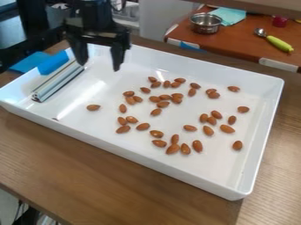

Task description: Sweep into pile

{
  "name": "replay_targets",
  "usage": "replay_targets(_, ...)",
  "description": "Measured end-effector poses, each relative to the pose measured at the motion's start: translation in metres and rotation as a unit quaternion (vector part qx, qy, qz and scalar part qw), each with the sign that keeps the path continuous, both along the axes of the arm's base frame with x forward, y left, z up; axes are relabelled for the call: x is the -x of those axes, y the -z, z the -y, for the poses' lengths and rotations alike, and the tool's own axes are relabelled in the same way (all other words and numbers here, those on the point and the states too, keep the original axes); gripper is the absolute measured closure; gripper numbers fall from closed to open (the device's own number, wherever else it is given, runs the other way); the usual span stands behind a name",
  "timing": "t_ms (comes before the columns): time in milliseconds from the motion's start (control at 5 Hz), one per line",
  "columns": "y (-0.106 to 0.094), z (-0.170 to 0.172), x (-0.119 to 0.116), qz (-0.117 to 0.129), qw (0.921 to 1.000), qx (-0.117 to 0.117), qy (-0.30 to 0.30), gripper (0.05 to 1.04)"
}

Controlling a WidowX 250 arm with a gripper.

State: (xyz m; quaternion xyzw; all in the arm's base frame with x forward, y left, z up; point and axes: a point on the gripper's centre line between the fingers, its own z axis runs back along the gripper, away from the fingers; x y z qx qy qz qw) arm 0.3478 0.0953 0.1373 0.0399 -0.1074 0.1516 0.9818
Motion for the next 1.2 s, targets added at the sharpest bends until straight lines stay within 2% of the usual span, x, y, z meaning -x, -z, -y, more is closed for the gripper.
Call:
replay_targets(400,0.001,-0.047,-0.004,-0.020,0.9997,-0.003,-0.016,0.084)
replay_targets(600,0.007,-0.070,0.002,-0.025,0.9994,0.002,-0.025,0.084)
replay_targets(800,0.006,-0.077,-0.001,-0.007,0.9998,0.005,-0.016,0.084)
replay_targets(1000,0.017,-0.081,0.004,0.003,0.9997,0.019,-0.013,0.084)
replay_targets(1200,0.019,-0.082,0.004,0.008,0.9997,0.022,-0.008,0.084)
